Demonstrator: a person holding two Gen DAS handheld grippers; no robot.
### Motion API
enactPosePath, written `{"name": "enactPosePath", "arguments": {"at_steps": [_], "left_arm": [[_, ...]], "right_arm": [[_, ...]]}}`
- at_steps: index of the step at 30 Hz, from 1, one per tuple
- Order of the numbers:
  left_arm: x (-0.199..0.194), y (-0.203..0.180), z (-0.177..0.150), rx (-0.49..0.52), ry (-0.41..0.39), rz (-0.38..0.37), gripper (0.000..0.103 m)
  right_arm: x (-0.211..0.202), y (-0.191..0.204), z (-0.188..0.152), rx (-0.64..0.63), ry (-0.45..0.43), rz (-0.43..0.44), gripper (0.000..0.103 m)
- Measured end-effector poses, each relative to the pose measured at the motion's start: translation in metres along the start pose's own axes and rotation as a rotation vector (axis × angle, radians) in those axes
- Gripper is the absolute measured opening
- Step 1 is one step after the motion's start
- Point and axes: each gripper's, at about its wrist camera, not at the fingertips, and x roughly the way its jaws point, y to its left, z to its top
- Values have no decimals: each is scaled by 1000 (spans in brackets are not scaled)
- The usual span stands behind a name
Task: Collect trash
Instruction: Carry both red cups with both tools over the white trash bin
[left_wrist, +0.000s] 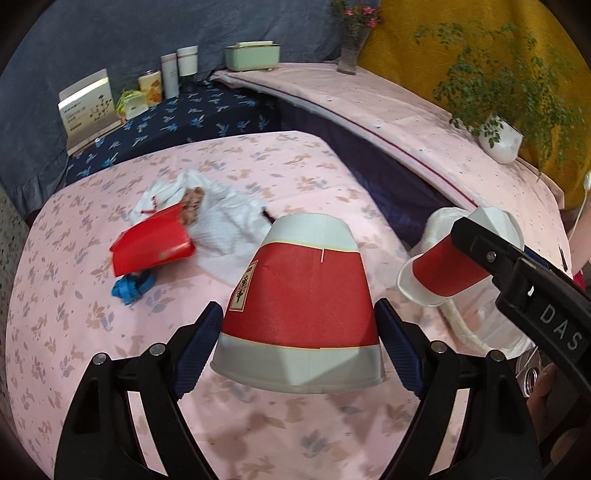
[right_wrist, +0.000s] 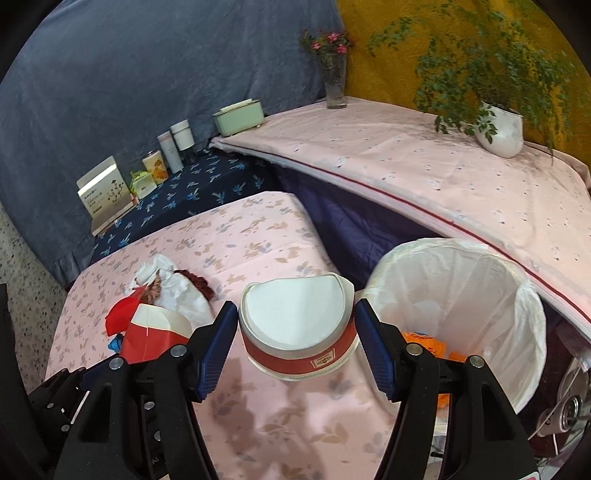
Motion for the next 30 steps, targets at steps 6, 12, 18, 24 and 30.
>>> {"name": "enactPosePath", "arguments": {"at_steps": [6, 12, 18, 24, 30], "left_arm": [[-1, -46, 6, 70, -13, -29, 80], [1, -93, 12, 139, -21, -70, 80], [9, -134, 15, 209, -16, -100, 80], [15, -166, 16, 263, -15, -128, 80], [25, -185, 17, 294, 0, -147, 80]], "right_arm": [[-16, -45, 4, 56, -29, -41, 63], [-26, -91, 4, 119, -47, -90, 63], [-32, -134, -1, 189, -53, -137, 63], [-35, -171, -4, 252, -57, -176, 63], [-38, -191, -4, 276, -63, -202, 63]]}}
